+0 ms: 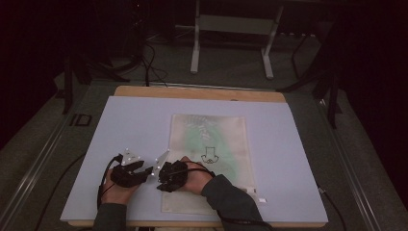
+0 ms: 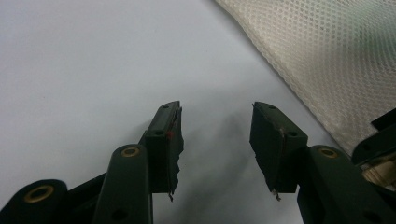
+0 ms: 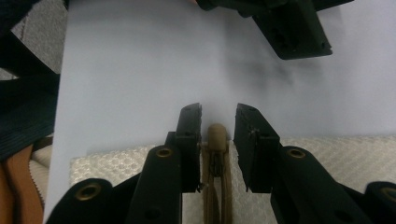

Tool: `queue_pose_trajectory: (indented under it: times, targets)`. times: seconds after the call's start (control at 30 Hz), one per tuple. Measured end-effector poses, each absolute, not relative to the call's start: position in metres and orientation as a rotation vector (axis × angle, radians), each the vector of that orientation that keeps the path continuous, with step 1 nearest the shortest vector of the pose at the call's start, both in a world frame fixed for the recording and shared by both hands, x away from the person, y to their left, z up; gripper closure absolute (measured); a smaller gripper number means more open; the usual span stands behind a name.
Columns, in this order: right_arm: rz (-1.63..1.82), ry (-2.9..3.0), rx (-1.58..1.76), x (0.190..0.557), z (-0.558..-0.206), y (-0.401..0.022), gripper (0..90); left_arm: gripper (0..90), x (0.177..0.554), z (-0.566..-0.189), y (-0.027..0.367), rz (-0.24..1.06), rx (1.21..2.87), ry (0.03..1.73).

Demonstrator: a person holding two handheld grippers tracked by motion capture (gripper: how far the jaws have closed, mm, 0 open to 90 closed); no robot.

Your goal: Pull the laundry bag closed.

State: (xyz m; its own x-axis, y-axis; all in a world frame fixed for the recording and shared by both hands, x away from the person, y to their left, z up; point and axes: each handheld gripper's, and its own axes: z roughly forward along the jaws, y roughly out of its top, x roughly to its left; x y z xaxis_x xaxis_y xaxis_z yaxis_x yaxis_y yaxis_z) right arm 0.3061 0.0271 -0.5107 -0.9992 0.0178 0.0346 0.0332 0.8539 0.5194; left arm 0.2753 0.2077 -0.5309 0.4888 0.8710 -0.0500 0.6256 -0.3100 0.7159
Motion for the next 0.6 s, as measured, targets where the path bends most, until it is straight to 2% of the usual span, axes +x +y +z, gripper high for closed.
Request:
queue_pose_trajectory:
  times: [0.27, 0.6]
  targets:
    - [-0.783, -3.047, -0.045, 0.302, -0.513, 0.035, 80.5, 52.6, 0.275, -0.531, 0.208, 0.458, 2.049, 1.228]
    - [-0.886, -2.996, -0.058, 0.303, -0.504, 0.027, 80.9, 52.6, 0.275, -0.531, 0.208, 0.459, 2.051, 1.228]
